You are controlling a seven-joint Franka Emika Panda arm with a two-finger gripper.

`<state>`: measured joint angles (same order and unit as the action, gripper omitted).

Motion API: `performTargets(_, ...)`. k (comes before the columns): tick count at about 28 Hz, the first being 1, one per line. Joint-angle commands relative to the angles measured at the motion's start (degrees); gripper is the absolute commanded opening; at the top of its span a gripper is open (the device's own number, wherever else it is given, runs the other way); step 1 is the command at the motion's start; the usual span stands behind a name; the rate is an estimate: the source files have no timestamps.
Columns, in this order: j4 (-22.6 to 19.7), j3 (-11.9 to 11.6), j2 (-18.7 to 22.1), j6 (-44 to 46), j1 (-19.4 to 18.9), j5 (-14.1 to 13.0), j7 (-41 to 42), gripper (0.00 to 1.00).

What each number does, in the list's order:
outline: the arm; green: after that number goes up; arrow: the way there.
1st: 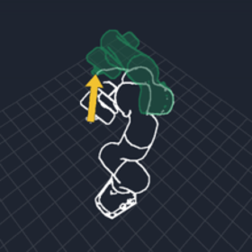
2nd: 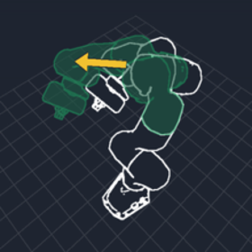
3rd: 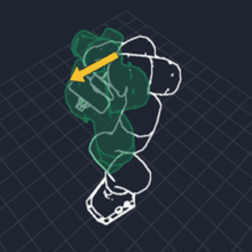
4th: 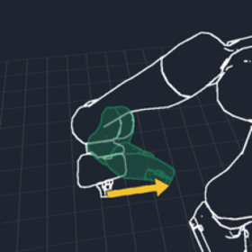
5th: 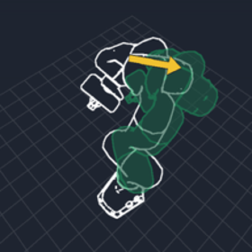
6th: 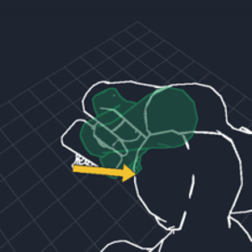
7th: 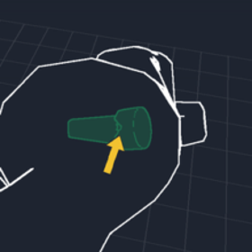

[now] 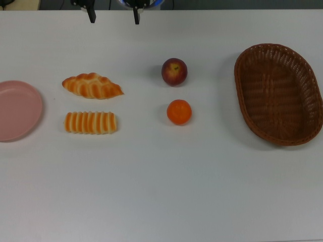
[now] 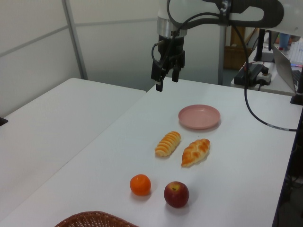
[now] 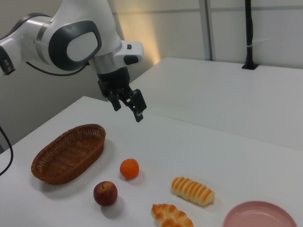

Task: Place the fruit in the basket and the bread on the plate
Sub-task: 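Move the gripper down to the orange and close on it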

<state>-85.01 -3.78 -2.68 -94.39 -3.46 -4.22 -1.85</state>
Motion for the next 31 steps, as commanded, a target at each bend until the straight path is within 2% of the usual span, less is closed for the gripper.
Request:
performTargets(1, -0.2, -1.0, 0.1, 0.3, -0.9, 1.7, -1.1, 1.00)
performTargets(8, -2.4, -0.6, 0.0, 0.0, -1.6, 3.2, -0.9, 1.00)
performTargets(16, -6.1, -0.5, -2.8, -0.7, -5.7, 4.0, -1.8, 1.00)
performTargets(20, -6.6, -0.5, -7.1, -2.7, -8.9, 6.7, -5.0, 1.00)
performTargets(28, -6.6, -0.4, -15.0, -11.7, -12.9, 12.0, -15.7, 1.00)
performTargets(31, -6.6, -0.4, -16.7, -14.0, -13.6, 12.3, -16.2, 1.00)
